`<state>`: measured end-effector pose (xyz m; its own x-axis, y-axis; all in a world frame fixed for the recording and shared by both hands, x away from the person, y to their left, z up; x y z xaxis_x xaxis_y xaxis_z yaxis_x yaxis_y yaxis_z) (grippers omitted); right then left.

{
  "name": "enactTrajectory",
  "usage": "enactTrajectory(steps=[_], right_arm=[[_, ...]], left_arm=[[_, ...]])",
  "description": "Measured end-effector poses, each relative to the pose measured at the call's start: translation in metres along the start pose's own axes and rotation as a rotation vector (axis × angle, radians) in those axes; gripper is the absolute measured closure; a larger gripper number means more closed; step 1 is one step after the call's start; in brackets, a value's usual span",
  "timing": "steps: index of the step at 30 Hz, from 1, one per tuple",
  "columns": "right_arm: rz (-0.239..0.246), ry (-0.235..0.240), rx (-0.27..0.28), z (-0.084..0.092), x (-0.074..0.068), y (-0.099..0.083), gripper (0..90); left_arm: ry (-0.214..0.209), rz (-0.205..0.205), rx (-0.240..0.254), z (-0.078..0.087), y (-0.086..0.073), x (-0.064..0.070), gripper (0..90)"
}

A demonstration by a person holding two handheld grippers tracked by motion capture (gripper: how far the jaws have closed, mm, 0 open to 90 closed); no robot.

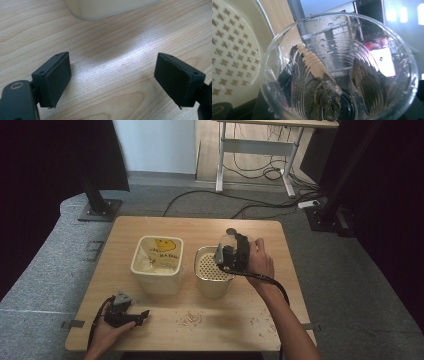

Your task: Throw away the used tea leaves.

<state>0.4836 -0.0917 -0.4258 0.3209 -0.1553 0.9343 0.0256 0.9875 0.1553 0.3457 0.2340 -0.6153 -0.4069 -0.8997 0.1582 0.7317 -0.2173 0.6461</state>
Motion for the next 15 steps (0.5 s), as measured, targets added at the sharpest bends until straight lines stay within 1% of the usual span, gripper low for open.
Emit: enactTrajectory(steps=[2, 4, 5, 7, 10, 12, 13, 15], right_arm=[[0.100, -0.043, -0.021, 0.000, -0.001, 0.003, 41.6], [0.200, -0.105, -0.050, 0.000, -0.003, 0.005, 41.6], [0.246, -0.120, -0.052, 0.000, -0.004, 0.006, 41.6], [0.286, -0.144, -0.050, -0.001, -0.006, 0.009, 41.7], [0.366, -0.174, -0.060, -0.001, -0.009, 0.012, 41.7], [0.454, -0.221, -0.072, -0.001, -0.008, 0.015, 41.8], [0.485, -0.238, -0.070, -0.002, -0.006, 0.017, 41.8], [0.550, -0.269, -0.088, 0.000, -0.006, 0.019, 41.8]], left_arm=[[0.000, -0.001, 0.000, 0.000, 0.000, 0.000, 13.9], [0.000, -0.001, -0.001, 0.000, 0.000, 0.000, 13.9], [0.000, -0.001, -0.001, 0.000, 0.000, 0.000, 13.9], [0.000, -0.002, 0.000, 0.000, 0.000, 0.000, 13.9], [0.001, -0.003, -0.001, 0.000, 0.000, 0.000, 14.0], [0.001, -0.003, -0.002, 0.000, 0.000, 0.000, 13.9], [0.003, -0.003, -0.002, 0.000, 0.000, 0.000, 13.9], [0.003, -0.004, -0.003, 0.000, 0.000, 0.000, 13.9]])
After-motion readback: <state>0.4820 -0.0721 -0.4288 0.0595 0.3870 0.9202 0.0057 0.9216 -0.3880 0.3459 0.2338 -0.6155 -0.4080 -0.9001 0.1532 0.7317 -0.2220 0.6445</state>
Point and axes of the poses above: each handheld gripper's, and its own axes: z roughly backward along the jaws, y roughly out of its top, x roughly to its right, the point moved 10 cm from there along -z, roughly forward along the jaws, and after that the axes turned 7 degrees about z, right-handed, at the moved point
